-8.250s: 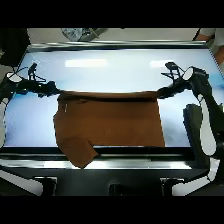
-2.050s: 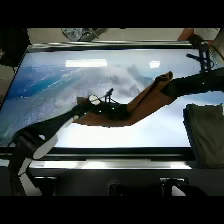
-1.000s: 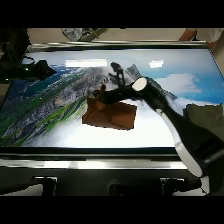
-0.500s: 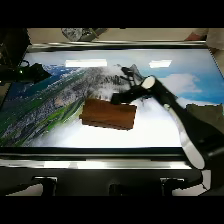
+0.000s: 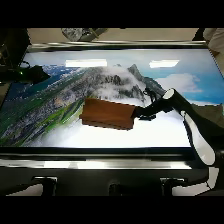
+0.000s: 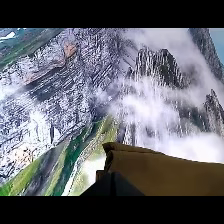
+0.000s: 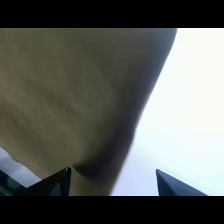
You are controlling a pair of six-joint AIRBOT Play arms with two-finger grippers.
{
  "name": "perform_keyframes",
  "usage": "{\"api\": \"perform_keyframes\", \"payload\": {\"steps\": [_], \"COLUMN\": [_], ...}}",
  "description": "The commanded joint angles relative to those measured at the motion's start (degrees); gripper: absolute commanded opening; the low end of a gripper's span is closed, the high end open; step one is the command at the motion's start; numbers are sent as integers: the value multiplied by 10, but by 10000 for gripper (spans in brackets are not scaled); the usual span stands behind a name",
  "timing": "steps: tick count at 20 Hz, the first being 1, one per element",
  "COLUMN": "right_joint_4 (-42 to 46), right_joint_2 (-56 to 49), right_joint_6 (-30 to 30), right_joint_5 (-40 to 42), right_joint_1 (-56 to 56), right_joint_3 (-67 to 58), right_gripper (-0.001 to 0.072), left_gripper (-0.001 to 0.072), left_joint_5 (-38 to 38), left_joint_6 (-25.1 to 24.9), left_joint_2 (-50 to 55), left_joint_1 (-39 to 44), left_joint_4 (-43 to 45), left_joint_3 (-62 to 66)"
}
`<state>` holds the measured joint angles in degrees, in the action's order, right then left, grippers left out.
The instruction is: Fold the shirts.
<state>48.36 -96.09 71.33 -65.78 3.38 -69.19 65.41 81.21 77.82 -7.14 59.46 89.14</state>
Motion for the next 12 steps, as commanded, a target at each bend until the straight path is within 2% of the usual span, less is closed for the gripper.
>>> {"api": "perform_keyframes", "payload": {"steps": [1,2,3,5,7,9,12], "right_joint_4": [-107,-126,-149,-153,-129,-92,-8], "right_joint_2": [-17,-17,-14,3,37,77,133], "right_joint_6": [-33,-49,-75,-128,-142,-129,-68], "right_joint_5": [49,47,37,24,4,-21,-46], "right_joint_1": [9,9,7,-2,-27,-73,-166], "right_joint_3": [27,27,27,16,-14,-57,-127], "right_gripper": [448,272,34,40,39,39,39], "left_gripper": [37,37,37,37,37,37,37], "left_joint_5": [-2,-4,-5,-5,-4,-4,-4], "left_joint_6": [-3,-5,-10,-13,-13,-13,-13], "left_joint_2": [0,0,0,0,0,0,0], "left_joint_1": [2,2,2,2,2,2,2], "left_joint_4": [1,1,1,1,1,1,1], "left_joint_3": [0,0,0,0,0,0,0]}}
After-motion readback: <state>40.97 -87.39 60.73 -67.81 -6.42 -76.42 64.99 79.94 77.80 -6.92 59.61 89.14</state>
